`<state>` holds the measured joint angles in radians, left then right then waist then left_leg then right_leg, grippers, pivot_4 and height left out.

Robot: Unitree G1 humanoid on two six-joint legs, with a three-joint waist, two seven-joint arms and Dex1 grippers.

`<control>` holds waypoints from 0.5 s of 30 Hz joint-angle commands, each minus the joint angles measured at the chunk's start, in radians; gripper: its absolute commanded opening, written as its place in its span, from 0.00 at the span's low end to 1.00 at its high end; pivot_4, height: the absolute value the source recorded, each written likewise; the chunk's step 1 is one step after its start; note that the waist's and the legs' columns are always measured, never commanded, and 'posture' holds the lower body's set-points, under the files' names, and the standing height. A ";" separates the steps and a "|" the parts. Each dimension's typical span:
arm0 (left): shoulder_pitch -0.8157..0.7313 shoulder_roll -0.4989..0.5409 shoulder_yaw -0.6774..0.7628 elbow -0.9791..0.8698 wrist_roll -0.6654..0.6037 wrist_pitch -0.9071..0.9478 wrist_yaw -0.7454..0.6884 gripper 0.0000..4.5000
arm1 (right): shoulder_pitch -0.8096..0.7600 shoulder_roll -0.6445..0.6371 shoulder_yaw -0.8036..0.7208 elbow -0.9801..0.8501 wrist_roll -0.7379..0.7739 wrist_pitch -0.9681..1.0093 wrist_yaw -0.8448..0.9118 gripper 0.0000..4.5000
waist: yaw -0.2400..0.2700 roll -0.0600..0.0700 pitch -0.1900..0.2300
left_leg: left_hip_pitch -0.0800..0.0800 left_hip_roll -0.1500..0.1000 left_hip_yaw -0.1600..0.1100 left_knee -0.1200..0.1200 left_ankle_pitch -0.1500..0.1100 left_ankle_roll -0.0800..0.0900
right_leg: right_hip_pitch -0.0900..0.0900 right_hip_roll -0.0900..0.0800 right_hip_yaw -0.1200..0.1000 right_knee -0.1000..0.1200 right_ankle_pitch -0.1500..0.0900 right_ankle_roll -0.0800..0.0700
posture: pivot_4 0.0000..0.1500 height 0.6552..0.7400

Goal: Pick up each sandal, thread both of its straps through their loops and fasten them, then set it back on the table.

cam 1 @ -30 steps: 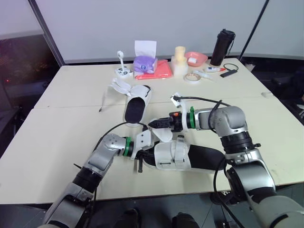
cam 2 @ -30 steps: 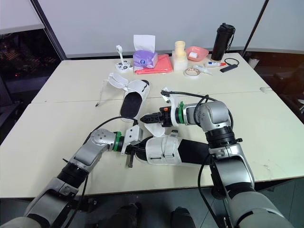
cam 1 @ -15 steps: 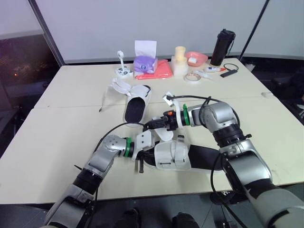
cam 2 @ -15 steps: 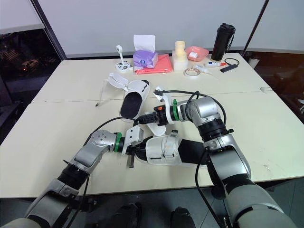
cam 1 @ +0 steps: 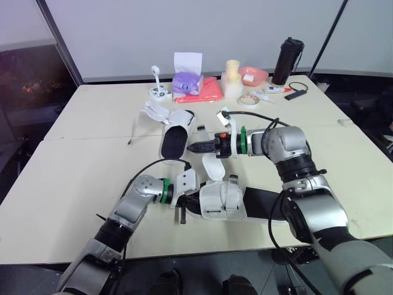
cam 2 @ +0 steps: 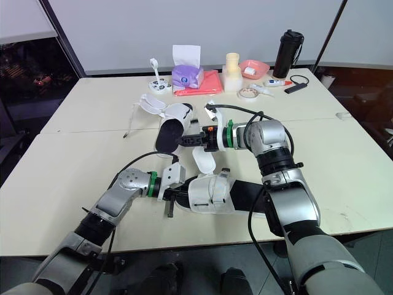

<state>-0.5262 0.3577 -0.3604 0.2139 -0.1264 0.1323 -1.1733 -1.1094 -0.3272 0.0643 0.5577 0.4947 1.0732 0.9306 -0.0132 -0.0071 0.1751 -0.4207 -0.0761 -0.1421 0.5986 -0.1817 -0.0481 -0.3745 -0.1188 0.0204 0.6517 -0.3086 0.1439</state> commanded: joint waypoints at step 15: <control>0.024 -0.004 -0.050 0.038 0.040 0.014 -0.003 0.00 | -0.015 -0.008 -0.061 -0.136 0.040 0.047 -0.013 0.01 | 0.000 0.000 0.000 | 0.000 0.000 0.000 0.000 0.000 0.000 | 0.000 0.000 0.000 0.000 0.000 0.000 | 1.00 0.93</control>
<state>-0.5259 0.3529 -0.3612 0.2167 -0.1263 0.1266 -1.1734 -1.1244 -0.3274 0.0262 0.4924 0.5065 1.1086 0.9141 -0.0134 -0.0071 0.1751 -0.4207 -0.0760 -0.1421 0.5980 -0.1817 -0.0481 -0.3748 -0.1188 0.0204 0.6517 -0.3086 0.1439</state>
